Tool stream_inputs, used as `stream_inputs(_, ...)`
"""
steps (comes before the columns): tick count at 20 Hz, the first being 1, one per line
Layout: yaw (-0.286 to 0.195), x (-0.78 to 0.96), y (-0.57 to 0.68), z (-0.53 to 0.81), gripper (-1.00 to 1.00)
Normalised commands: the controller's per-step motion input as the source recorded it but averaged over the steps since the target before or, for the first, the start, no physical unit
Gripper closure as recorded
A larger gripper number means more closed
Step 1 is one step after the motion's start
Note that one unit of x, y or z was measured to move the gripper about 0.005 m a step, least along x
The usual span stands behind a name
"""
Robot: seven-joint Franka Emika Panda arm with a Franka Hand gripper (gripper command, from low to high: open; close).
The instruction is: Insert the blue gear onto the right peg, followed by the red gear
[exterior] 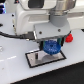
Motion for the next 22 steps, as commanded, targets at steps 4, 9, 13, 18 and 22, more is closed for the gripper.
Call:
stream_inputs(4, 0.000, 0.04, 0.00, 0.02, 1.00)
stream_inputs(9, 0.000, 0.20, 0.06, 0.20, 1.00)
stream_inputs(13, 0.000, 0.24, 0.14, 0.32, 1.00)
stream_inputs(18, 0.000, 0.20, -0.01, 0.07, 1.00)
stream_inputs(22, 0.000, 0.15, -0.06, -0.12, 1.00)
